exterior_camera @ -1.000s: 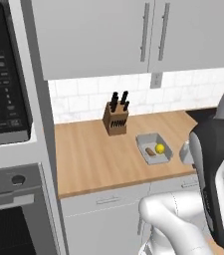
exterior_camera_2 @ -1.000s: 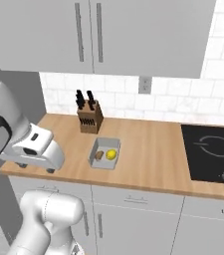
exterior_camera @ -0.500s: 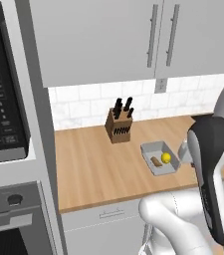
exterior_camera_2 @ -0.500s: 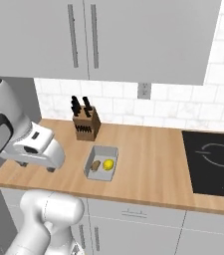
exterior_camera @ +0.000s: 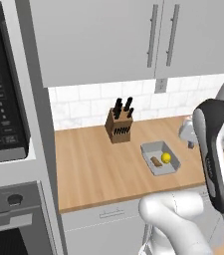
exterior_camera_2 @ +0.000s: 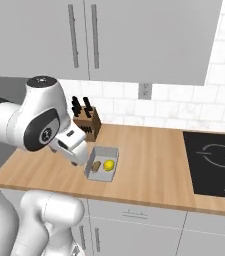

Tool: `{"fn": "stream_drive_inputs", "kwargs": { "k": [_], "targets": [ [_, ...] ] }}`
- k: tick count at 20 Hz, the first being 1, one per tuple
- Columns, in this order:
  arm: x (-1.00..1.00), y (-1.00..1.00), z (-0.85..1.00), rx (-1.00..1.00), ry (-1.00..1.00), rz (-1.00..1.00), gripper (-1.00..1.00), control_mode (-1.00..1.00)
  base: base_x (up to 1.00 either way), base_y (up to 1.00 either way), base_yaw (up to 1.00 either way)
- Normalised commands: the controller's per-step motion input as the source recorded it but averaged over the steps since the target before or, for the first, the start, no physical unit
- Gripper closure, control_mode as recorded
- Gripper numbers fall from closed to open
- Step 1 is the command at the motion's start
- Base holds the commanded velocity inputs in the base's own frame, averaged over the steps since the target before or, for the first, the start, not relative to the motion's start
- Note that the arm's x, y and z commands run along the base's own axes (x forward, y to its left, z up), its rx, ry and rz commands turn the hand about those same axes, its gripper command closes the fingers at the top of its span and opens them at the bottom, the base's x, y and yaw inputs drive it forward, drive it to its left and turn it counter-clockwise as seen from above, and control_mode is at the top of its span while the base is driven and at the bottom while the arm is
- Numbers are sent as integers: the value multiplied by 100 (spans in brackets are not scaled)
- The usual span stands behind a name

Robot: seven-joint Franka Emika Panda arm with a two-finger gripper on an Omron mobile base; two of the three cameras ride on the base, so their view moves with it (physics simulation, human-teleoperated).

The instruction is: Take the meat container that has the chicken drumstick and place it on the second highest rack of the freezer. Then take the vegetable container that has the sweet potato and lemon and place it on the highest rack of the freezer.

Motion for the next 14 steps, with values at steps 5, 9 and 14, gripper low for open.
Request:
{"fn": "stream_drive_inputs", "kwargs": {
  "k": [5,9,14],
  "targets": [
    [62,-14,-55,0,0,-54,-100,-100,0,0,0],
    [48,-52,-77,15,3,-46,-100,-100,0,0,0],
    [79,-30,-44,17,2,-22,-100,-100,0,0,0]
  ]
}}
